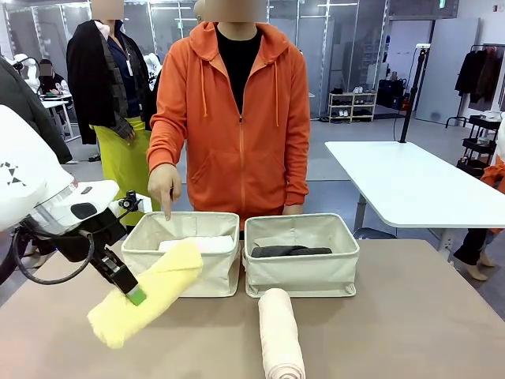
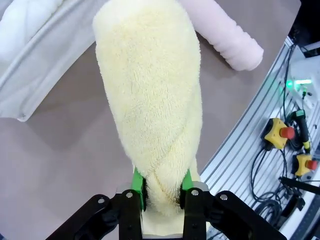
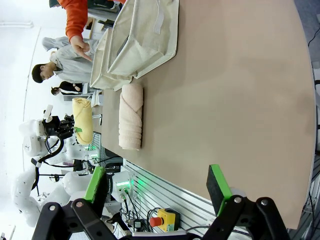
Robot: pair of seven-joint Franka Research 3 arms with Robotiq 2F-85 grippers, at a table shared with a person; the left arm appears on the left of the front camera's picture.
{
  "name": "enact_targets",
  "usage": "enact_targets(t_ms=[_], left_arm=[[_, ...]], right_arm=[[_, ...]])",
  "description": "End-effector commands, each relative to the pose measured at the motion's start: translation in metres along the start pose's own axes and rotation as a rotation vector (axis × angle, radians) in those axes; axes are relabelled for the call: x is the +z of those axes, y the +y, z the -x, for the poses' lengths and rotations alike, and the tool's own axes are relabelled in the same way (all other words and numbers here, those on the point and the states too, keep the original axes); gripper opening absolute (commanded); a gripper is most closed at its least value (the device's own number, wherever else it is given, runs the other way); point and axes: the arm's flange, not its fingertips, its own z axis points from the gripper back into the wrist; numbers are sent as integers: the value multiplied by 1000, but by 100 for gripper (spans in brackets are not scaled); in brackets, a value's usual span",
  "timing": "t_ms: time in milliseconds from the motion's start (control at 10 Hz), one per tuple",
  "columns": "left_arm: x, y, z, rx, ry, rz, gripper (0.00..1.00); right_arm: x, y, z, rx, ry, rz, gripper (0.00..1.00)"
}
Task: Divide the towels into two baskets.
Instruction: Pick up one hotel-folded towel from the bottom of the table and place it in the Fabric basket indicated by the person.
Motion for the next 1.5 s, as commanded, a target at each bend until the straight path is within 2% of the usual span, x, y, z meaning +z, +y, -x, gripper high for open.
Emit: enact_targets(t_ms=[0,100,300,600,900,1100,1300,1400], left_arm=[[21,-26,-13,-398,-137,-97,32],[38,-41,-39,-624,-104,-221,32],[54,-41,-75,-833,-41,-341,32],[50,-16,-123,-1101,108,-528,32],[25,47,-157,-1151,167,-492,32],[10,76,-169,-1093,79,-466,32],[-14,103,-174,-1035,130,-477,32],[-24,112,-174,-1009,120,-469,32]], right_arm=[[1,3,3,10,10,-2,100],[1,3,3,10,10,-2,100],[1,3,3,10,10,-2,100],[1,3,3,10,10,-2,100],[1,3,3,10,10,-2,100],[1,3,3,10,10,-2,100],[1,3,3,10,10,-2,100],[1,3,3,10,10,-2,100]])
